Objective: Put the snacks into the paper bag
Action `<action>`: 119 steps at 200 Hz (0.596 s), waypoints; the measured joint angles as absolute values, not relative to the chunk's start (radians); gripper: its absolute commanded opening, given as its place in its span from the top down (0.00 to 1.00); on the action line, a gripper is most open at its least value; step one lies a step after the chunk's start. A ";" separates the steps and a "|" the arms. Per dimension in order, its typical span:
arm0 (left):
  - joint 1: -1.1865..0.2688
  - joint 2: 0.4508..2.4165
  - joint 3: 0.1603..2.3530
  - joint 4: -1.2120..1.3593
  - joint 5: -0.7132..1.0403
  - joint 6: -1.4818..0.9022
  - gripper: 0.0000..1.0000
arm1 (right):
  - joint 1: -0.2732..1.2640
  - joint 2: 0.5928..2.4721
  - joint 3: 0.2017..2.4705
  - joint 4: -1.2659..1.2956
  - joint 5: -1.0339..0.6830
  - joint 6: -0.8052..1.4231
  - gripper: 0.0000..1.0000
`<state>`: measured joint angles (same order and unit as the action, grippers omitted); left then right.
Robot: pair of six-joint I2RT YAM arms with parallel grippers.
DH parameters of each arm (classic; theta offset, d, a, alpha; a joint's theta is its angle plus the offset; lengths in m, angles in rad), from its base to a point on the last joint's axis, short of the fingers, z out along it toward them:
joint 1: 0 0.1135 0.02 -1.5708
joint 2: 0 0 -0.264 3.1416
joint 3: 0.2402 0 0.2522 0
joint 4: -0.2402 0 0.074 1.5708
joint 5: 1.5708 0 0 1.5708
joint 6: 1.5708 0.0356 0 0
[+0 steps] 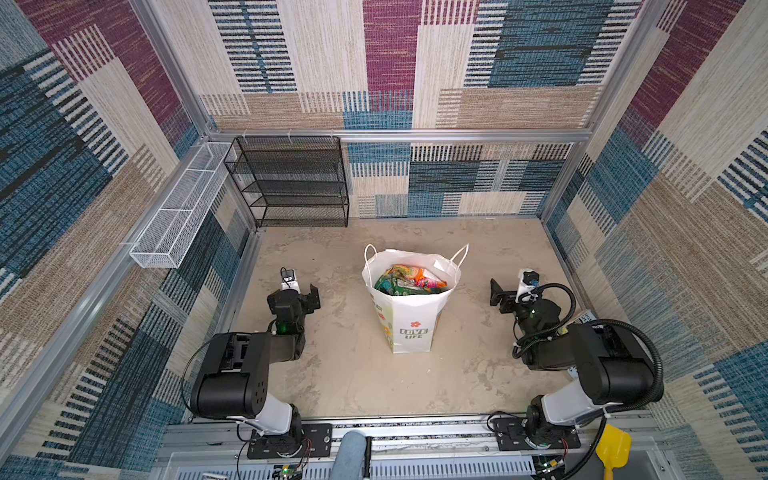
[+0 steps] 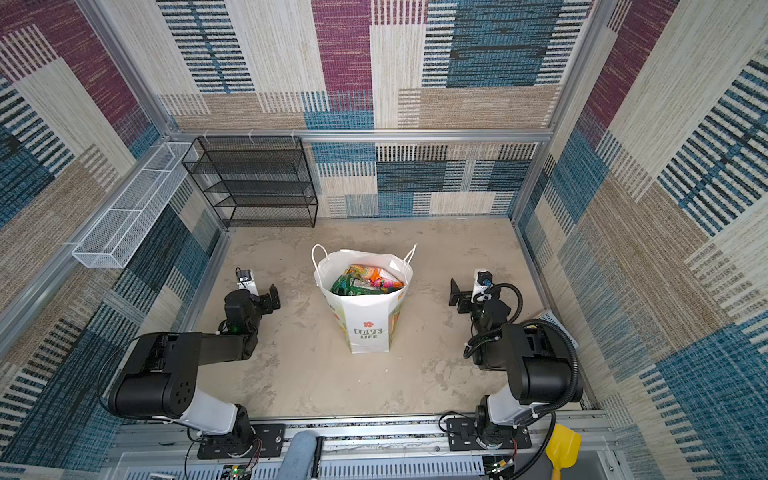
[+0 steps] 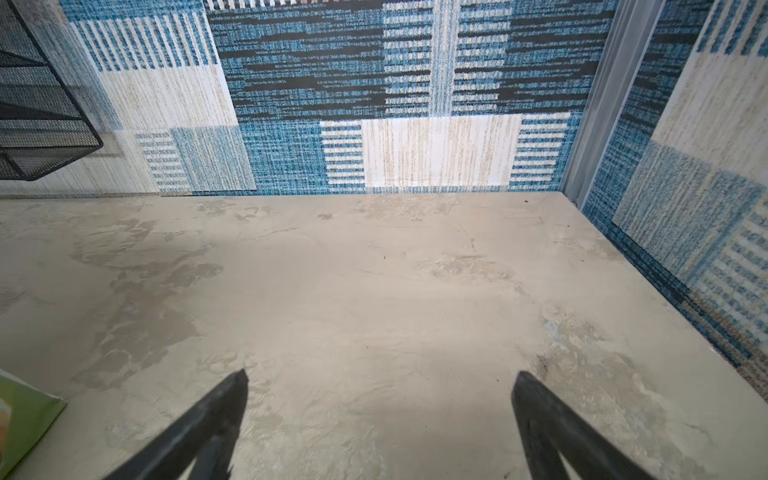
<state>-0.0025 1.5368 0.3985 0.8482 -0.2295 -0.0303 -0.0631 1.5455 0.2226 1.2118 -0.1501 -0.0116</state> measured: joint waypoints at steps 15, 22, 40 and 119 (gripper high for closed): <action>-0.002 1.537 0.398 0.848 -0.229 -0.030 0.01 | -0.063 1.544 0.219 1.216 -0.161 -0.012 0.00; -0.002 1.537 0.398 0.848 -0.229 -0.030 0.01 | -0.063 1.544 0.218 1.221 -0.165 -0.012 0.00; -0.002 1.537 0.398 0.848 -0.229 -0.030 0.01 | -0.063 1.542 0.216 1.229 -0.166 -0.012 0.00; -0.002 1.537 0.398 0.848 -0.229 -0.030 0.01 | -0.039 1.537 0.216 1.236 -0.147 -0.027 0.00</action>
